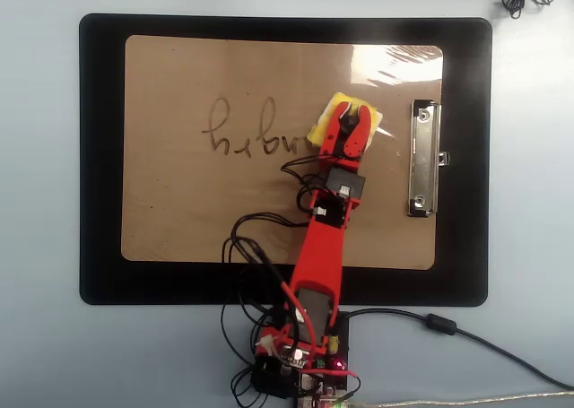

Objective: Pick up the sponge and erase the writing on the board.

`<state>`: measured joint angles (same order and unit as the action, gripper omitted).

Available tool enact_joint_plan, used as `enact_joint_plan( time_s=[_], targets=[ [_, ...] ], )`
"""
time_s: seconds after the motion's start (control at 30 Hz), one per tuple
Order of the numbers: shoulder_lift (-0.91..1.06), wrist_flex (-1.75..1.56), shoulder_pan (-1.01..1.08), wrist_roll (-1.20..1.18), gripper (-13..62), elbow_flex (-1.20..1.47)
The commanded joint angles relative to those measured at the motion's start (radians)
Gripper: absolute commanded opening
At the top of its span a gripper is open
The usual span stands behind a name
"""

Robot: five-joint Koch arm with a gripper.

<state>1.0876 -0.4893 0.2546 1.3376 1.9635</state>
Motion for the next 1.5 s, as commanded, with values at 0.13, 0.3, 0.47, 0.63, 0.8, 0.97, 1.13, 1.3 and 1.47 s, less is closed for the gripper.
enact_joint_plan(
  time_s=[0.13, 0.3, 0.47, 0.63, 0.8, 0.97, 1.13, 1.3, 1.47],
  targets=[
    [0.500, 0.037, 0.026, 0.081, -7.6, 0.532],
    [0.581, 0.038, 0.028, 0.089, -7.6, 0.643],
    [0.005, 0.015, 0.034, 0.087, -7.6, -0.038],
    [0.321, 0.015, 0.041, 0.089, -7.6, 0.339],
    [0.595, 0.014, 0.037, 0.092, -7.6, 0.655],
    [0.242, 0.015, 0.043, 0.103, -7.6, 0.201],
    [0.592, 0.025, 0.081, 0.104, -7.6, 0.581],
    [0.387, 0.015, 0.083, 0.110, -7.6, 0.436],
    [0.373, 0.000, 0.081, 0.114, -7.6, 0.420]
  ],
)
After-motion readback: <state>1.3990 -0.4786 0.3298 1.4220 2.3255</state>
